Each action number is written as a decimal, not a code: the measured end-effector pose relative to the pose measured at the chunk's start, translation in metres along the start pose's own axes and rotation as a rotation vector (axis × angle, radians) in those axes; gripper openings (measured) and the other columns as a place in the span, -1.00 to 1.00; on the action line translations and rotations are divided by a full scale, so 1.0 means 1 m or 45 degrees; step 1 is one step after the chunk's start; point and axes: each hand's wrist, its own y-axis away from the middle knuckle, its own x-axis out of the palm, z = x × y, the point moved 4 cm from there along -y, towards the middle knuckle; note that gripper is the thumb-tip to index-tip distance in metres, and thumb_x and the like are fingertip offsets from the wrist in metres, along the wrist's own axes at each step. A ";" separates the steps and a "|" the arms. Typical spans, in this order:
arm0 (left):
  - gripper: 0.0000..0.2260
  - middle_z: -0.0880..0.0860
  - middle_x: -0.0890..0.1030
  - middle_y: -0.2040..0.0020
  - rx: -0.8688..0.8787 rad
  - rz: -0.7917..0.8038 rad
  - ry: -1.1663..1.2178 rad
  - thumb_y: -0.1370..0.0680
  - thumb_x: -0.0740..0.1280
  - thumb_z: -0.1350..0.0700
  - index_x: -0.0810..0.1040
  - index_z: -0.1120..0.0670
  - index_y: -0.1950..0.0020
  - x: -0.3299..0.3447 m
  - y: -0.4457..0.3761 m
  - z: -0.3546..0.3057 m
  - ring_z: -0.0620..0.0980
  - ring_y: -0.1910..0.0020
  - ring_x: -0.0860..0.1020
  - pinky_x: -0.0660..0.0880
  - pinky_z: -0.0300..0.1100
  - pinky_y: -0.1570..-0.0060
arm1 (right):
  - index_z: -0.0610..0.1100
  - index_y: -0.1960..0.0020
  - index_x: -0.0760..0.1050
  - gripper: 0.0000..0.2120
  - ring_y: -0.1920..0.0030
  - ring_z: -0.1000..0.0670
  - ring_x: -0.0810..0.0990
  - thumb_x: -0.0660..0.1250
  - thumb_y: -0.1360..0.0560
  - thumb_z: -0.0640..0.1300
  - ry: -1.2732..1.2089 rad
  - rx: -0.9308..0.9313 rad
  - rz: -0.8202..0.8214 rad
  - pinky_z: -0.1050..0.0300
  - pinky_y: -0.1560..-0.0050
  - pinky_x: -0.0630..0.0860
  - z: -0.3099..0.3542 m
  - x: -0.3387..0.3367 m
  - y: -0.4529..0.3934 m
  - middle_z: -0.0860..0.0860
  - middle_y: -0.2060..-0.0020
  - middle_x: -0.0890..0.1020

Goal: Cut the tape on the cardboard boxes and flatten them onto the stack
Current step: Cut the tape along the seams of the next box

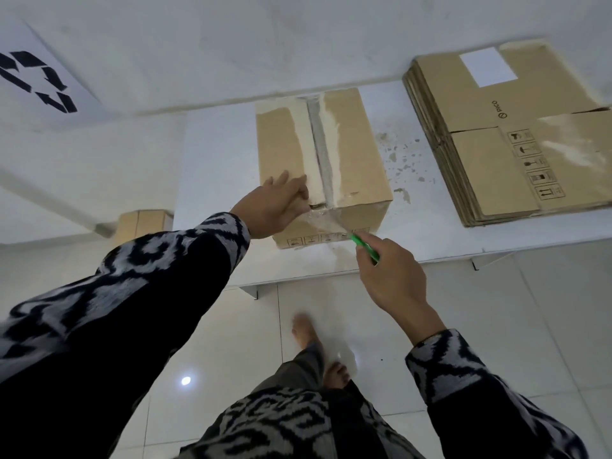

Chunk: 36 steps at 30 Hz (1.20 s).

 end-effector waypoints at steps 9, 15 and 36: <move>-0.84 0.18 0.44 -0.37 -0.047 0.010 0.040 -0.60 0.07 -0.22 0.22 -0.18 -0.03 0.003 0.003 0.001 0.28 -0.34 0.39 0.34 0.19 -0.33 | 0.23 -0.39 0.43 -0.65 0.17 0.02 0.51 0.10 -0.64 0.05 0.158 -0.073 0.006 0.11 0.23 0.45 0.018 0.010 -0.015 0.10 0.20 0.48; -0.86 0.17 0.45 -0.35 -0.040 -0.025 0.048 -0.60 0.05 -0.22 0.19 -0.19 -0.02 0.004 0.003 -0.001 0.27 -0.31 0.41 0.34 0.15 -0.33 | 0.15 -0.40 0.42 -0.64 0.24 -0.01 0.42 0.05 -0.66 0.00 0.327 -0.024 -0.038 0.15 0.33 0.24 0.032 0.017 -0.023 0.06 0.24 0.38; -0.56 -0.01 0.55 -0.22 0.020 -0.080 -0.018 -0.68 0.13 -0.02 0.24 0.12 -0.52 0.015 0.000 0.006 0.14 -0.58 0.07 0.02 0.08 -0.53 | 0.14 -0.45 0.37 -0.64 0.21 0.02 0.42 0.05 -0.68 0.01 0.366 0.037 -0.107 0.14 0.29 0.32 0.024 0.009 -0.005 0.08 0.16 0.43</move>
